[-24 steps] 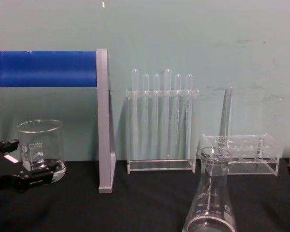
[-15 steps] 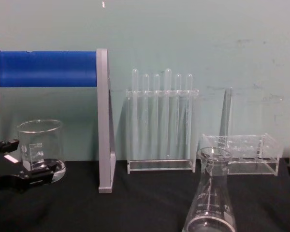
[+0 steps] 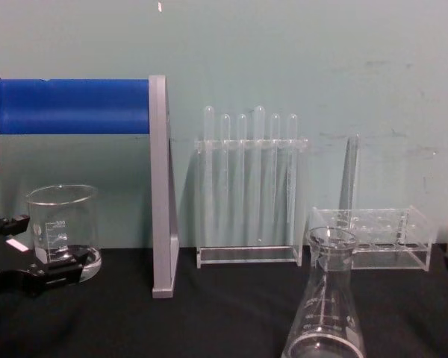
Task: Grasp the erlenmeyer flask with one hand, shake it three times, then place it back.
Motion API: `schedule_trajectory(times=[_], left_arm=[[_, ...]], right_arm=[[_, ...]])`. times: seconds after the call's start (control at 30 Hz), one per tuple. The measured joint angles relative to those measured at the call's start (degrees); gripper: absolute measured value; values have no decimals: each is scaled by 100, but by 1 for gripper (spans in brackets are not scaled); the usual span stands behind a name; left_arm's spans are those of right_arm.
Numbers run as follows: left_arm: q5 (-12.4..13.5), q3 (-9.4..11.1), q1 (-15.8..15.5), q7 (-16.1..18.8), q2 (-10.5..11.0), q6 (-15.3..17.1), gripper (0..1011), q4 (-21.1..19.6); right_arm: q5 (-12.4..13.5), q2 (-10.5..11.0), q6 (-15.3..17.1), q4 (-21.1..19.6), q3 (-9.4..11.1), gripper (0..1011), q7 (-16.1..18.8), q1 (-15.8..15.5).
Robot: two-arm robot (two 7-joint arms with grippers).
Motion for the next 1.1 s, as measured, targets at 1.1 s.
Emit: schedule_trajectory(times=[1.1], left_arm=[[0,0,0,0,0,0,1001,0]], right_arm=[[1232,198,194,-838,518,1000,1947,-814]])
